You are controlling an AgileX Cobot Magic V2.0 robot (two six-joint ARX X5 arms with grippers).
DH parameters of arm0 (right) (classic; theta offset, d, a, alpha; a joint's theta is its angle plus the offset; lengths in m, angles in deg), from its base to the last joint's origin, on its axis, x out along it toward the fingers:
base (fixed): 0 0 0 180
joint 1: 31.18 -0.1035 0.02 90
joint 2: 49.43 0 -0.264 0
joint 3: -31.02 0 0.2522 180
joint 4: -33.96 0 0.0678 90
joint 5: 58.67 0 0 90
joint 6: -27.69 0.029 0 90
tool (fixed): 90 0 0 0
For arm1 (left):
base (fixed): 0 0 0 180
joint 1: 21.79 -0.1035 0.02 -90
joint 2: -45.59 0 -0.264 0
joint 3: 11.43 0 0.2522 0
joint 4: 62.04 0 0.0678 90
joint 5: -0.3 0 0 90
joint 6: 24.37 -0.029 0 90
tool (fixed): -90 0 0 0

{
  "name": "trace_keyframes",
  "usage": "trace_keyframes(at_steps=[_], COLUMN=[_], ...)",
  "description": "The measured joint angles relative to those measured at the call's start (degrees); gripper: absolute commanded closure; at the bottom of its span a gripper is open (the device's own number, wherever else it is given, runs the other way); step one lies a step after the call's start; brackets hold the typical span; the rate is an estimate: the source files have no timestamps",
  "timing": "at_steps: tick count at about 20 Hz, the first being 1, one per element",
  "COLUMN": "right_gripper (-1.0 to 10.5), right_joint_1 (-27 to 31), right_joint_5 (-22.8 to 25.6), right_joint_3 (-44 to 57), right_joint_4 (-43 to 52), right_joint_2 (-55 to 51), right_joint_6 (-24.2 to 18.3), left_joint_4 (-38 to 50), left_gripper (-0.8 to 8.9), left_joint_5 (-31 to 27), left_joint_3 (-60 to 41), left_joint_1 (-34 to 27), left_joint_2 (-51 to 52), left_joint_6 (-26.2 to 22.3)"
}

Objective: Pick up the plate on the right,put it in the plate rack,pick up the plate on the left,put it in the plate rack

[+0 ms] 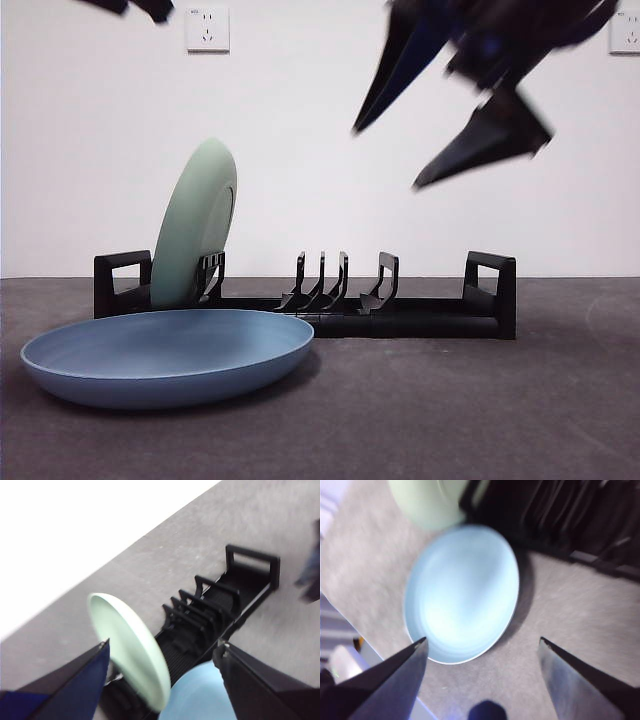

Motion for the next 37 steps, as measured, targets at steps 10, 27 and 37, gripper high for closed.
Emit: trace_keyframes(at_steps=[10,27,37], right_gripper=[5.8,9.6,9.6], right_joint_1=[-3.0,-6.4,-7.3], right_joint_5=[-0.2,0.2,4.9], right_joint_3=[-0.2,-0.9,-0.9], right_joint_4=[10.5,15.6,3.0], right_joint_2=[19.2,25.5,20.0], right_joint_6=[2.8,7.6,8.2], left_joint_4=[-3.4,-4.0,-9.7], left_gripper=[4.59,4.59,4.68], left_joint_5=[-18.3,-19.2,-11.5], left_joint_3=[0.0,0.0,0.0], left_joint_1=[20.3,22.8,23.0], left_joint_2=[4.4,4.4,0.1], left_joint_6=[-3.0,-3.0,-3.0])
